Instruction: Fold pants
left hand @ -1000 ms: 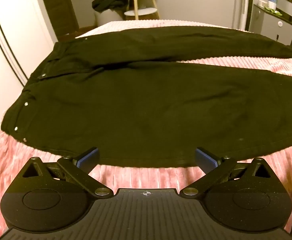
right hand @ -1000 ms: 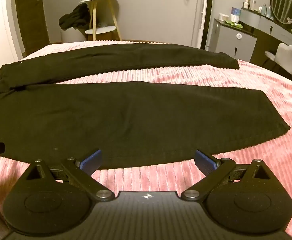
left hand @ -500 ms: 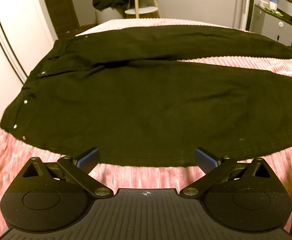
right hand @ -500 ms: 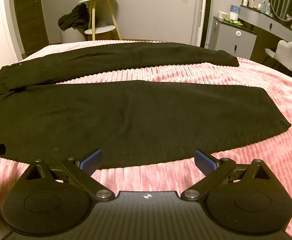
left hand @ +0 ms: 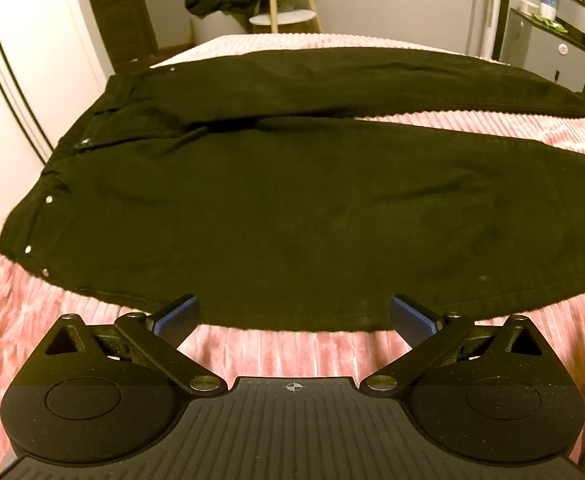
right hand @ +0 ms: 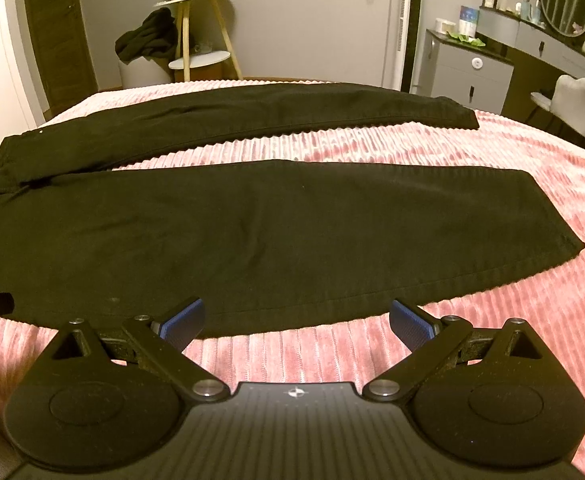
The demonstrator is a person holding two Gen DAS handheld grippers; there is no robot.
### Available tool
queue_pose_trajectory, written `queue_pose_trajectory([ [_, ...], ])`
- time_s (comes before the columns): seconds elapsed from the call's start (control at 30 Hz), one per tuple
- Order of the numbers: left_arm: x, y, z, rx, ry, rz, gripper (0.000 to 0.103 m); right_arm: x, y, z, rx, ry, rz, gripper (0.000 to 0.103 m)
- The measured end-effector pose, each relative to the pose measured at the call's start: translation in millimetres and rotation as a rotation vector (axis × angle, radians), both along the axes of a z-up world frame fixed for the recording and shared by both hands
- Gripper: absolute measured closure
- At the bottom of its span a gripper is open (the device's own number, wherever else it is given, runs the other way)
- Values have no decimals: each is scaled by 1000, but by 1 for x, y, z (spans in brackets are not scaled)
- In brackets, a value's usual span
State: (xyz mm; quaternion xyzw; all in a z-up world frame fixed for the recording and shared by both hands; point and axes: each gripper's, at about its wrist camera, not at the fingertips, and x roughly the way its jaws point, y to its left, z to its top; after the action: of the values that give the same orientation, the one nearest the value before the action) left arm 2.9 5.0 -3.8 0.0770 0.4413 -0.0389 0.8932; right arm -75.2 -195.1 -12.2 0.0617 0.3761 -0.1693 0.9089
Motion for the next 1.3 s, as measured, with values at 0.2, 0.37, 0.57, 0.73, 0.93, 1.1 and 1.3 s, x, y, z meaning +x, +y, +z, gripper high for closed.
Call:
queue_pose_trajectory([
  [0.2, 0, -1, -1, -3, 5, -1, 0, 0, -2, 0, 15, -1, -2, 4],
  [0.37, 1, 0, -2, -6, 11, -2, 0, -1, -4, 0, 31, -3, -7, 4],
  [0.57, 1, -1, -2, -5, 14, -1, 0, -1, -4, 0, 32, -3, -8, 4],
  [0.73, 2, -1, -2, -6, 19, -1, 0, -2, -4, 0, 36, -4, -7, 4],
  [0.93, 2, -1, -2, -6, 22, 0, 0, -1, -4, 0, 33, -3, -7, 4],
  [1.1, 3, -1, -2, -7, 29, 4, 0, -1, -4, 0, 34, -3, -7, 4],
  [1.3, 4, 1, -2, -13, 33, 5, 0, -1, -2, 0, 38, -3, -7, 4],
])
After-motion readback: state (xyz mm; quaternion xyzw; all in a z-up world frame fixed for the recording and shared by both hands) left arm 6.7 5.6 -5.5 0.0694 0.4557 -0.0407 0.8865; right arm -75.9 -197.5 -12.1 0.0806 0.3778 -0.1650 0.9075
